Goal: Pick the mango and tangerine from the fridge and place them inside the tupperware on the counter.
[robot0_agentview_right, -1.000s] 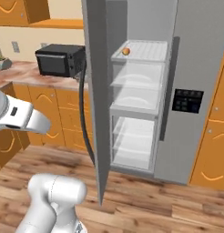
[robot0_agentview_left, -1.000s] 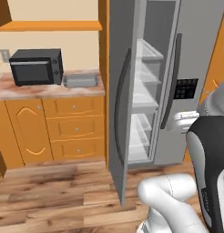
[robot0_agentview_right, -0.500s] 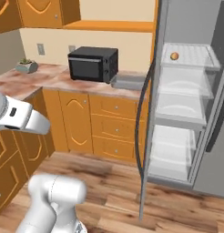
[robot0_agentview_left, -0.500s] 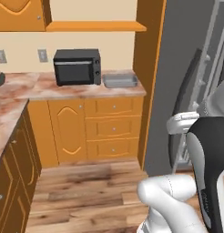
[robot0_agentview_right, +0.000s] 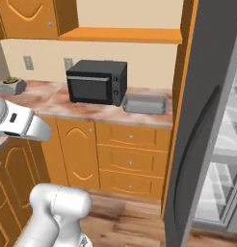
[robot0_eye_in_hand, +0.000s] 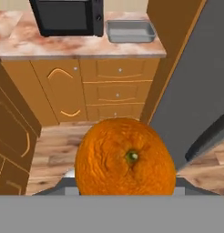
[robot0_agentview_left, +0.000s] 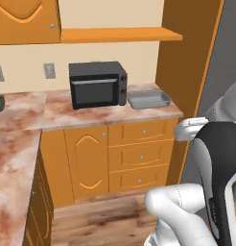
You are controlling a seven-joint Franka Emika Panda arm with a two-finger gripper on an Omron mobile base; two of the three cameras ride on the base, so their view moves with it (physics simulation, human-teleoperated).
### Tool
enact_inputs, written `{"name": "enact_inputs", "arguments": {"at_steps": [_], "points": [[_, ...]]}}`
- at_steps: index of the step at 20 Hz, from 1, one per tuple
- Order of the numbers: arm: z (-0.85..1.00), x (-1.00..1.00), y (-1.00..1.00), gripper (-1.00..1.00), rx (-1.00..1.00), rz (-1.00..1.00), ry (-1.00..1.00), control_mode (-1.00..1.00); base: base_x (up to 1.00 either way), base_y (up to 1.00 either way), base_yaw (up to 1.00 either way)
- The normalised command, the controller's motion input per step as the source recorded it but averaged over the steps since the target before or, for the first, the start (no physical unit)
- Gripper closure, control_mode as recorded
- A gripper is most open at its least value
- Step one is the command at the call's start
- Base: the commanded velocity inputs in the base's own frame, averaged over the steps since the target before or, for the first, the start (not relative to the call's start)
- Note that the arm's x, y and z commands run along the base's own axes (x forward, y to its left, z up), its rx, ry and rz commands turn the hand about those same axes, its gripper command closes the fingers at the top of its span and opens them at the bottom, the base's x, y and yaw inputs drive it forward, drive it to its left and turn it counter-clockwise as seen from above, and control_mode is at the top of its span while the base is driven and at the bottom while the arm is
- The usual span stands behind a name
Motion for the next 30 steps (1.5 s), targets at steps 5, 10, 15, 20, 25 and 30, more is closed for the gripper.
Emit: {"name": "enact_inputs", "arguments": {"at_steps": [5,10,15,20,25,30], "points": [[0.00,0.00,0.00,1.00,0.00,0.00,0.00,1.00,1.00,0.06,-0.29],[0.00,0.00,0.00,1.00,0.00,0.00,0.00,1.00,0.99,0.00,-0.26],[0.00,0.00,0.00,1.00,0.00,0.00,0.00,1.00,0.95,-0.01,-0.14],[0.00,0.00,0.00,1.00,0.00,0.00,0.00,1.00,0.50,-0.34,-0.10],[-0.37,0.07,-0.55,1.00,0.27,0.00,0.34,-1.00,0.04,-0.12,0.00],[-0.64,0.14,-0.49,1.00,0.19,0.00,0.46,-1.00,0.00,0.00,0.00]]}}
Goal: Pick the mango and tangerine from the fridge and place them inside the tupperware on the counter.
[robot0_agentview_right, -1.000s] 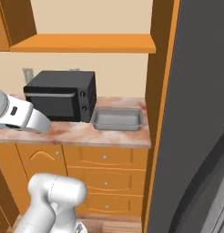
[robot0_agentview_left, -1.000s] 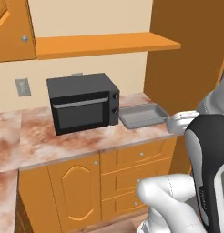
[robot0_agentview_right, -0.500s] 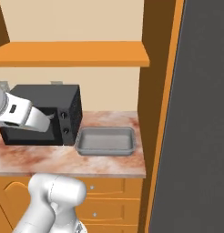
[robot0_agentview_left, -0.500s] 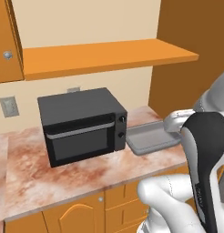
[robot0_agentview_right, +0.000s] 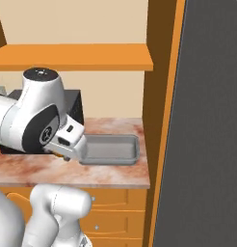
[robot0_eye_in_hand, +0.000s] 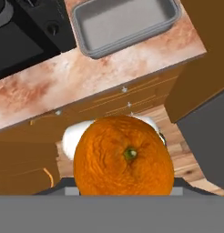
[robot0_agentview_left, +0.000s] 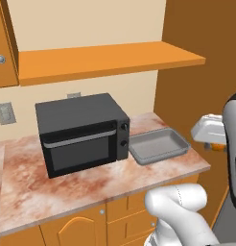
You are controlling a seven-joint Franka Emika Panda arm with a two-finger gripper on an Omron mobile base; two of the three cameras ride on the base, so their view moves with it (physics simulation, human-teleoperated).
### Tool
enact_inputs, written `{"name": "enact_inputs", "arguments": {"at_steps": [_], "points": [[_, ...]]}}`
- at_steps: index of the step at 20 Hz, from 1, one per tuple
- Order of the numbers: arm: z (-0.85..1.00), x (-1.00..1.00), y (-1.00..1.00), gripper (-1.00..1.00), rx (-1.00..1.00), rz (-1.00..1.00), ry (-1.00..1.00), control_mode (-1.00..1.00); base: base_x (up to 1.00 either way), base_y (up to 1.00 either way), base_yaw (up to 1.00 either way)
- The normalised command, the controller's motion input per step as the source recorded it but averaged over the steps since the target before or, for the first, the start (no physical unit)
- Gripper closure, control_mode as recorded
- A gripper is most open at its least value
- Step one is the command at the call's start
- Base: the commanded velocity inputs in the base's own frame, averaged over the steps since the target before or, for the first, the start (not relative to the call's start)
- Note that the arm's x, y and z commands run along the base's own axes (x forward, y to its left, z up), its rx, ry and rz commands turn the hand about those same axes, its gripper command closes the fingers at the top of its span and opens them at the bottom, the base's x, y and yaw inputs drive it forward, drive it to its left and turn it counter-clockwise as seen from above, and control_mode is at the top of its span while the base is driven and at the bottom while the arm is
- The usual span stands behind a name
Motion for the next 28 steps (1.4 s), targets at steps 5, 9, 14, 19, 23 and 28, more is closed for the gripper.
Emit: {"name": "enact_inputs", "arguments": {"at_steps": [5,9,14,19,23,28], "points": [[-0.57,0.43,-0.18,1.00,0.07,0.00,0.30,-1.00,0.00,0.00,0.00],[-0.45,0.45,-0.02,1.00,0.00,0.00,0.00,-1.00,0.00,0.00,0.00],[-0.44,0.50,-0.01,1.00,-0.07,0.00,-0.10,-1.00,0.00,0.00,0.00],[-0.33,0.65,0.00,1.00,-0.17,-0.08,0.00,-1.00,0.00,0.00,0.00],[-0.21,0.68,0.00,1.00,-0.11,-0.06,0.01,-1.00,0.00,0.00,0.00],[-0.22,0.64,-0.04,1.00,0.00,0.00,0.09,-1.00,0.00,0.00,0.00]]}}
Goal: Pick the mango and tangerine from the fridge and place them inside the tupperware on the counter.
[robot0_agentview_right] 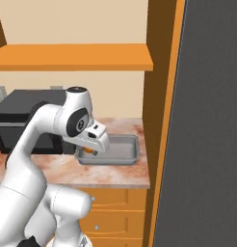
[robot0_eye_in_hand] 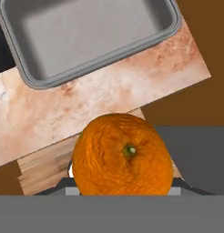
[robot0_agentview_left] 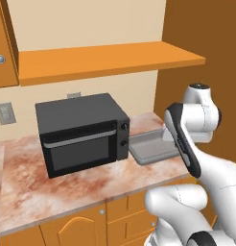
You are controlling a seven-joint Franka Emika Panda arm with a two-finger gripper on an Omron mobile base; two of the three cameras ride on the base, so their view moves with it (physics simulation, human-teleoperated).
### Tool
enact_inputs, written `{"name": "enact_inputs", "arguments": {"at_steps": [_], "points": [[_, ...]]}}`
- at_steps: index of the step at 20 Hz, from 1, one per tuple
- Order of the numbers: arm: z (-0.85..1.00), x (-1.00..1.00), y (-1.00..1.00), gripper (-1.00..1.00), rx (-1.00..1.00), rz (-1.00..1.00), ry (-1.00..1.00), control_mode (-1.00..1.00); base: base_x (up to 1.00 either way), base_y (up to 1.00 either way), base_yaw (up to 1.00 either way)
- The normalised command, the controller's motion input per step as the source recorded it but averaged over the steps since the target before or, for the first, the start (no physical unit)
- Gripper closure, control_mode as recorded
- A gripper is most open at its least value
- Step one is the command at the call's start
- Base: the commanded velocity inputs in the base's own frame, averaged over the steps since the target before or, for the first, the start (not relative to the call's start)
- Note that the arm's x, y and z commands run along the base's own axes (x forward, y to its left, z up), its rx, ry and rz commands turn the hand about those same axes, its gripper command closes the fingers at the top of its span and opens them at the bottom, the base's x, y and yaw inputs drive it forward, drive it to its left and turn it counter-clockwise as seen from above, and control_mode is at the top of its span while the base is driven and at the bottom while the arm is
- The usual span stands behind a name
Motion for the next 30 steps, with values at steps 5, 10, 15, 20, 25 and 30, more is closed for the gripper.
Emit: {"name": "enact_inputs", "arguments": {"at_steps": [5,10,15,20,25,30], "points": [[-0.39,0.59,-0.08,1.00,0.00,0.00,0.13,-1.00,0.00,0.00,0.00],[-0.44,0.57,-0.09,1.00,0.00,0.00,0.09,-1.00,0.00,0.00,0.00],[-0.38,0.54,-0.11,1.00,0.00,0.00,0.04,-1.00,0.00,0.00,0.00],[-0.32,0.41,-0.14,1.00,0.00,0.00,0.00,-1.00,0.00,0.00,0.00],[-0.31,0.35,-0.13,1.00,0.00,0.00,0.00,-1.00,0.00,0.00,0.00],[-0.28,0.35,-0.10,1.00,0.00,0.00,0.00,-1.00,0.00,0.00,0.00]]}}
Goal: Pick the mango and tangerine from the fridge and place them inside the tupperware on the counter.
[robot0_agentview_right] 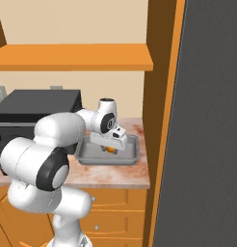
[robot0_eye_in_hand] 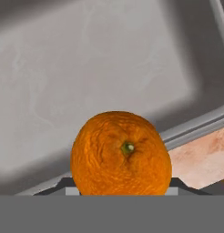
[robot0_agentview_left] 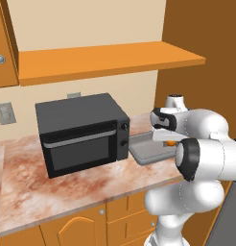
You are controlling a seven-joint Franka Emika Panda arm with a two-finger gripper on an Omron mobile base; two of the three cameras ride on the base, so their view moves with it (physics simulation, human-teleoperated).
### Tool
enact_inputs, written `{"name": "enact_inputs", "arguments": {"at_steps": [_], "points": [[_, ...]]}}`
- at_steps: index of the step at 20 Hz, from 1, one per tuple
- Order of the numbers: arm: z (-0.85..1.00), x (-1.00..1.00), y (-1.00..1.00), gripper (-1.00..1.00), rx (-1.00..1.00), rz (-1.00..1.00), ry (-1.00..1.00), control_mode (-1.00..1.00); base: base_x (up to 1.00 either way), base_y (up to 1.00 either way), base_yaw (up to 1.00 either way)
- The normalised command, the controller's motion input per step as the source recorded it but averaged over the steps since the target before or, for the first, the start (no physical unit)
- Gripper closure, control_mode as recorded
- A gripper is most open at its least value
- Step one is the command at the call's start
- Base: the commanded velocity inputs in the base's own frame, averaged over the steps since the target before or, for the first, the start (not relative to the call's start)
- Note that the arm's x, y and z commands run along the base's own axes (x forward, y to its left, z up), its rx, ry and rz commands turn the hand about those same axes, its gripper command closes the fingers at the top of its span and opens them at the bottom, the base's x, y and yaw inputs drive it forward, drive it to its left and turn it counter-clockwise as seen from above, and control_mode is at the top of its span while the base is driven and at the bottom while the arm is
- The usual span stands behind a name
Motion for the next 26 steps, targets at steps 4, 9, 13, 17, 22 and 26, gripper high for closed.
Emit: {"name": "enact_inputs", "arguments": {"at_steps": [4,9,13,17,22,26], "points": [[-0.25,0.37,-0.05,1.00,0.00,0.00,0.06,-1.00,0.00,0.00,0.00],[-0.23,0.35,-0.03,1.00,0.00,0.00,0.10,-1.00,0.00,0.00,0.00],[-0.24,0.31,0.00,1.00,0.00,0.00,0.07,-1.00,0.00,0.00,0.00],[-0.21,0.31,-0.01,1.00,0.00,0.00,0.00,-1.00,0.00,0.00,0.00],[-0.23,0.30,-0.03,1.00,0.00,0.00,0.00,-1.00,0.00,0.00,0.00],[-0.24,0.26,0.00,1.00,0.00,0.00,0.00,-1.00,0.00,0.00,0.00]]}}
